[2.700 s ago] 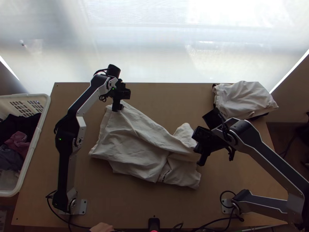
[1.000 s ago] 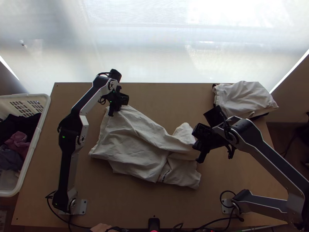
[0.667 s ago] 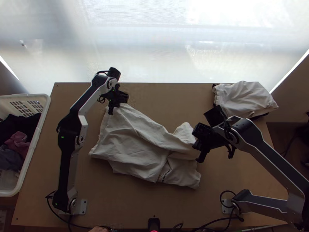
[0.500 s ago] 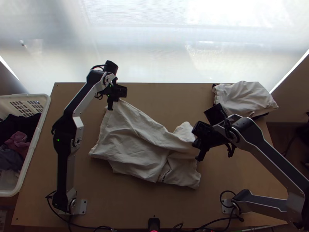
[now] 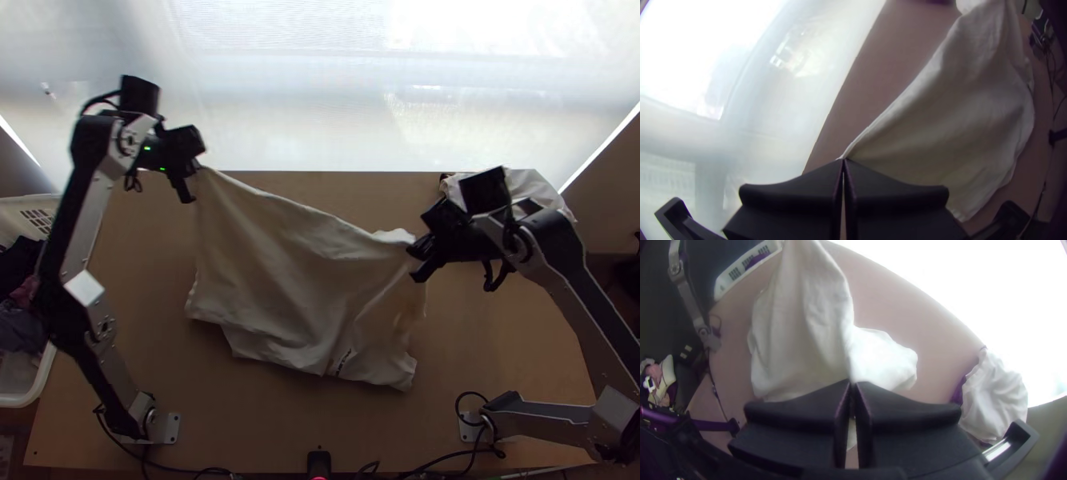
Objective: Fold the t-shirt
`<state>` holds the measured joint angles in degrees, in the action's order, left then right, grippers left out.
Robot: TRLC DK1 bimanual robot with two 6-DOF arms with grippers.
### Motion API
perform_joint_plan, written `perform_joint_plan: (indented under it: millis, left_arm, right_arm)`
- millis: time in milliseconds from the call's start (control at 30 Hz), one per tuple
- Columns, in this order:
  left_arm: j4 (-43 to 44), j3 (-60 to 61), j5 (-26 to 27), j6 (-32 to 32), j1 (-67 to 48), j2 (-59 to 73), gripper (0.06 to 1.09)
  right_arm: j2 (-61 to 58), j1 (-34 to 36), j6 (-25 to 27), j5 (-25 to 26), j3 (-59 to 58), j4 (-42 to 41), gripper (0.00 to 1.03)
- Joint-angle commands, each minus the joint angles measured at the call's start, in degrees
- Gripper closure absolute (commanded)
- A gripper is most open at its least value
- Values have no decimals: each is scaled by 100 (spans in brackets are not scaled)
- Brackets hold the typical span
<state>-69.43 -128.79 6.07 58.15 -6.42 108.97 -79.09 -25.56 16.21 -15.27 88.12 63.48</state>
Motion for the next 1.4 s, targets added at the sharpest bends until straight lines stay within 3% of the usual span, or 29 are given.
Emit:
perform_joint_plan:
  millis: [0,233,400,633,833,967,1233,1367]
  left_arm:
    - [-203,21,237,-1122,580,-1317,105]
    - [-308,241,536,-3257,615,-2714,105]
    - [-405,241,518,-4075,756,-3804,105]
    - [-1029,232,492,-4303,1204,-5026,105]
    - [-1372,337,246,-4110,1318,-5773,105]
    - [-1442,346,123,-4092,1345,-6045,105]
    - [-1310,74,132,-4365,1810,-6195,105]
    - [-1205,91,387,-4734,2021,-6274,105]
  right_arm:
    - [-124,333,-355,-126,1058,-11,100]
    - [34,605,-1005,-117,2175,-11,100]
    - [596,605,-1550,-90,2517,-161,100]
    - [1713,684,-1911,-29,2438,129,100]
    - [2196,1001,-1928,-38,2412,665,100]
    - [2293,1273,-2025,-337,2474,727,100]
    - [2284,2029,-2148,-416,3537,762,100]
    - [2345,2459,-2333,-855,3730,788,100]
